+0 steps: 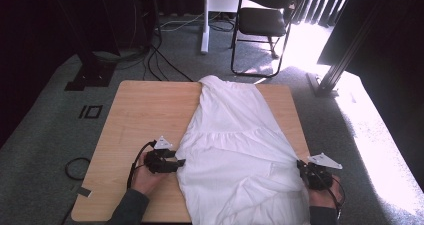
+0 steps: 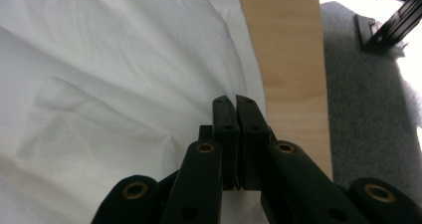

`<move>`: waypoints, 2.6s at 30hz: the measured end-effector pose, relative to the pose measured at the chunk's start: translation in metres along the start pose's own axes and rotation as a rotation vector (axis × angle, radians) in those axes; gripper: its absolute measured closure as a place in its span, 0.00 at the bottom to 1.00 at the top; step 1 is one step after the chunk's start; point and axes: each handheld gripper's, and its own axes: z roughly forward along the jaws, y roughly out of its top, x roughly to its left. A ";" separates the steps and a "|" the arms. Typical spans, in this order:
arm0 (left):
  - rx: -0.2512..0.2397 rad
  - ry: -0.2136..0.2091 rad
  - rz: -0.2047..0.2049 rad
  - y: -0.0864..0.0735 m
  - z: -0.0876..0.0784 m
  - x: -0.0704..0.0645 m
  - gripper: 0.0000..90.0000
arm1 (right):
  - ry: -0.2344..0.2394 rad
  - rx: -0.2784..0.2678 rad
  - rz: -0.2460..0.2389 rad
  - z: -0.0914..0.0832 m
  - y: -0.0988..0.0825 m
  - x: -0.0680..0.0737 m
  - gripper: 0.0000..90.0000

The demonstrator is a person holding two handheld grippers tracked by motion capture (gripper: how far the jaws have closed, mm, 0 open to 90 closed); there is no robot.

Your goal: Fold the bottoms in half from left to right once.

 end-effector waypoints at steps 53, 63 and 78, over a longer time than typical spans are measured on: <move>-0.159 0.007 -0.017 -0.004 -0.048 0.006 0.61 | 0.238 -0.087 -0.129 -0.001 0.005 0.048 0.47; -0.134 0.018 0.004 -0.004 -0.043 0.002 0.59 | 0.182 0.013 -0.174 -0.007 0.001 0.048 0.99; -0.083 0.038 -0.004 -0.007 -0.035 0.003 0.56 | 0.084 0.105 -0.056 -0.072 -0.040 -0.021 0.79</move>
